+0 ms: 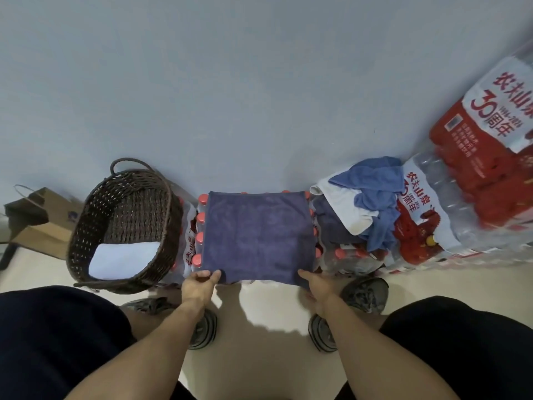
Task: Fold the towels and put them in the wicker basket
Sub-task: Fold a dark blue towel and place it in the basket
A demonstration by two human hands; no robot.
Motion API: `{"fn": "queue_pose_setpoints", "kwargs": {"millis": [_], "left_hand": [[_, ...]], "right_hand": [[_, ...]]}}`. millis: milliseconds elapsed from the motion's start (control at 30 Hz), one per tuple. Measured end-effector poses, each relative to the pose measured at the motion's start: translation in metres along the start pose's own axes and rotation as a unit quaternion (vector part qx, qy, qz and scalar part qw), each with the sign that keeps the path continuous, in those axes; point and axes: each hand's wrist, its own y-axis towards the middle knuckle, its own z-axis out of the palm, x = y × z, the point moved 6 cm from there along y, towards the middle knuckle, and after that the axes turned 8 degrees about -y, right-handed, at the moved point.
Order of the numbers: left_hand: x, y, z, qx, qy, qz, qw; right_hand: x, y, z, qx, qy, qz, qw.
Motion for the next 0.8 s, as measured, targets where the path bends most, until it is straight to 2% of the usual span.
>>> {"fn": "queue_pose_setpoints", "kwargs": {"millis": [67,200,367,500,600,700,800], "left_hand": [[0.004,0.007,-0.005,-0.024,0.013,-0.023,0.999],[0.007,0.015,-0.012,-0.048,-0.002,-0.056,0.997],[0.013,0.019,-0.003,-0.02,-0.012,-0.069,0.997],[0.023,0.02,0.001,0.022,0.012,-0.11,0.994],[0.021,0.018,0.003,0.022,0.027,-0.108,0.994],[0.017,0.013,0.007,0.028,0.044,-0.101,0.993],[0.023,0.009,0.008,0.03,-0.051,-0.142,0.988]], "right_hand": [[-0.005,-0.002,0.001,0.013,0.029,0.022,0.999],[-0.004,-0.003,-0.009,-0.033,0.055,0.009,0.998],[-0.006,-0.005,-0.016,-0.078,0.076,0.01,0.994],[-0.007,-0.011,-0.013,-0.04,0.079,0.039,0.995],[-0.002,-0.016,-0.008,-0.004,0.063,0.038,0.997],[0.002,-0.018,-0.011,-0.015,0.116,0.017,0.993],[0.005,-0.02,-0.013,-0.015,0.19,0.004,0.982]]}}
